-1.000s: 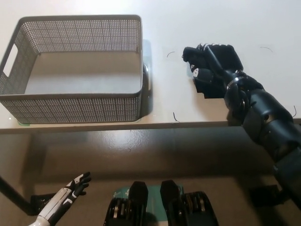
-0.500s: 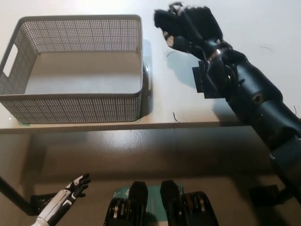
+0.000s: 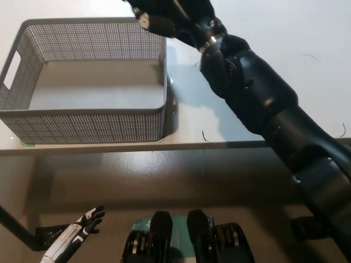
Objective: Use the right hand to pick up the pencil case on the right hand side and put it into a grey container on the left side
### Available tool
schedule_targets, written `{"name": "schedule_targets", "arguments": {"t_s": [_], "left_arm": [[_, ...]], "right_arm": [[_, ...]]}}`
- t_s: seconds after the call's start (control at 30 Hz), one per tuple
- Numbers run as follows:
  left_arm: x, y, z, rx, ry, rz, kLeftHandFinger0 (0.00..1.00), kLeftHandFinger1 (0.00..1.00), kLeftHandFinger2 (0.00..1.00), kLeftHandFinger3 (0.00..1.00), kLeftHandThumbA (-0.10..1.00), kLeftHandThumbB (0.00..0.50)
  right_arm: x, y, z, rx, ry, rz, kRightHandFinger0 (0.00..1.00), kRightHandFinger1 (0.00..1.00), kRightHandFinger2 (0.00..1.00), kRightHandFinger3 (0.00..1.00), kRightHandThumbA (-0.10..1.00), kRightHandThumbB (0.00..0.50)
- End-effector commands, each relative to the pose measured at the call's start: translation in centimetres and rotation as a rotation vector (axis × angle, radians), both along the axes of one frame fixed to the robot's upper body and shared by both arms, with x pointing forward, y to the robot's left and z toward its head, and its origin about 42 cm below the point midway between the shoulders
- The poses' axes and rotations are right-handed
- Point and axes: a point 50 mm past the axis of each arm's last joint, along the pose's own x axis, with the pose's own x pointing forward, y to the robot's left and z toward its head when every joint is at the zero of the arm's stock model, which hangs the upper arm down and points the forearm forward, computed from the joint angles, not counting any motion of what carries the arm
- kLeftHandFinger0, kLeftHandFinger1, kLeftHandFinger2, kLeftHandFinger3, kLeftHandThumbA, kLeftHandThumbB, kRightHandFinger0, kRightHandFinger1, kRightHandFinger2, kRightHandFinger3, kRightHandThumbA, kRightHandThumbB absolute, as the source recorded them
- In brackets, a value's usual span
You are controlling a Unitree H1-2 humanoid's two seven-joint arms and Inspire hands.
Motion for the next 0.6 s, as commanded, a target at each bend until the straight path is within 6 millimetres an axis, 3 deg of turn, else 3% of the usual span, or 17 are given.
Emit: {"name": "schedule_targets", "arguments": {"t_s": [0.0,0.07,0.1,0.13,0.27,0.33,0.47,0.5,0.57], "left_arm": [[-0.1,0.8,0.9,0.022,-0.043,-0.016,0.93,0.96,1.0,1.0,1.0,0.335],[-0.2,0.9,0.9,0.025,-0.038,-0.016,0.93,0.97,1.0,1.0,1.0,0.334],[-0.3,0.9,0.9,0.018,-0.032,-0.015,0.94,0.97,1.0,1.0,1.0,0.329],[-0.2,0.9,0.9,0.012,-0.026,-0.009,0.94,0.97,1.0,1.0,1.0,0.35],[-0.1,0.8,1.2,0.029,-0.035,-0.02,0.92,0.96,1.0,1.0,1.0,0.342],[0.0,0.6,1.2,0.052,-0.047,-0.031,0.9,0.95,1.0,1.0,1.0,0.335],[-0.1,0.3,1.1,0.061,-0.063,-0.039,0.87,0.93,1.0,1.0,1.0,0.31],[0.0,0.1,1.1,0.063,-0.061,-0.044,0.86,0.93,1.0,1.0,1.0,0.306],[0.0,-0.2,1.1,0.066,-0.054,-0.054,0.87,0.93,1.0,1.0,1.0,0.303]], "right_arm": [[-1.4,3.7,5.5,0.021,-0.129,0.077,0.0,0.05,0.52,0.33,-0.1,0.209],[-1.8,4.7,5.6,0.016,-0.129,0.091,0.0,0.05,0.53,0.35,-0.1,0.224],[-2.0,5.3,5.7,0.014,-0.127,0.103,0.0,0.03,0.48,0.36,-0.1,0.241],[-2.2,6.1,5.8,0.014,-0.124,0.114,0.0,0.01,0.46,0.33,-0.1,0.221],[-2.6,7.8,6.0,-0.005,-0.125,0.132,0.0,0.07,0.63,0.6,-0.1,0.228],[-2.8,8.9,6.1,-0.031,-0.131,0.138,0.0,0.11,0.68,0.7,-0.1,0.208],[-2.8,10.2,5.9,-0.053,-0.089,0.128,0.0,0.05,0.55,0.53,-0.1,0.195],[-2.7,10.3,5.7,-0.051,-0.08,0.122,0.0,0.0,0.51,0.44,-0.1,0.18],[-2.6,10.5,5.1,-0.055,-0.038,0.107,0.0,0.03,0.57,0.5,-0.1,0.131]]}}
